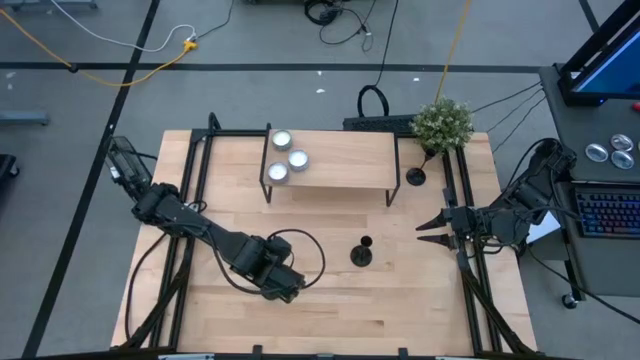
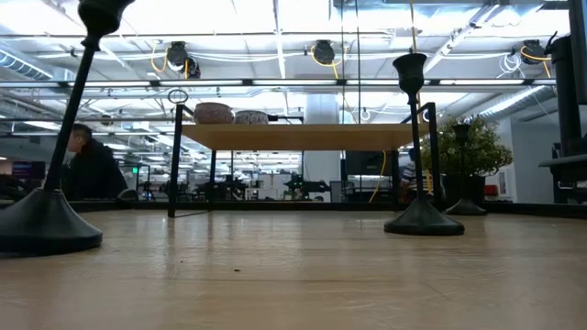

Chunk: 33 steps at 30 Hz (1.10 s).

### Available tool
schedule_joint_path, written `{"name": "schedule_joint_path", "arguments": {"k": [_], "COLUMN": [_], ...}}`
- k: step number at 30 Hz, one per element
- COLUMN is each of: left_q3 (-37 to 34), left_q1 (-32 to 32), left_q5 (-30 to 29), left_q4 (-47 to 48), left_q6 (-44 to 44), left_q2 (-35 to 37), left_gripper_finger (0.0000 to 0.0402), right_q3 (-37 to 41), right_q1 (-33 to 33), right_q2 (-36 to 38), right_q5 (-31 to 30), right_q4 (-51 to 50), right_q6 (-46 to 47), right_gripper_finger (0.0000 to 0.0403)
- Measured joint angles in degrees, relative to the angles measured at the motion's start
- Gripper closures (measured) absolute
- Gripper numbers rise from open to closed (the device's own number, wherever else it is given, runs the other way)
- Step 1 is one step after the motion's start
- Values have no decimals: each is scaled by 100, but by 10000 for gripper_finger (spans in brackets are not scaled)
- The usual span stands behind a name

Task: Pick & Place candle stick holders
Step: Put the bottom candle holder on the shelf

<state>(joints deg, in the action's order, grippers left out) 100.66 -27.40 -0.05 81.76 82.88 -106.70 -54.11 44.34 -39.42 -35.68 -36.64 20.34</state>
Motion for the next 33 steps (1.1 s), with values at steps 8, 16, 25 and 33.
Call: {"name": "schedule_joint_path", "arguments": {"k": [8,16,25,33], "left_q3": [-56,258,1637,2669], "left_q1": [20,73,377,780], "left_q5": [21,-56,-614,-1057], "left_q4": [-209,-219,-223,-226], "left_q6": [-302,-478,-1134,-1999], "left_q2": [-28,389,632,628], "left_gripper_finger": [391,392,392,392], "right_q3": [2,2,2,2], "right_q1": [0,1,0,-460], "right_q2": [0,-7,-353,-1298], "right_q5": [0,-1,-4,-18], "right_q4": [-1,156,1817,3326], "right_q6": [-2,-22,-1730,-3182], "right_gripper_finger": [314,314,314,314]}}
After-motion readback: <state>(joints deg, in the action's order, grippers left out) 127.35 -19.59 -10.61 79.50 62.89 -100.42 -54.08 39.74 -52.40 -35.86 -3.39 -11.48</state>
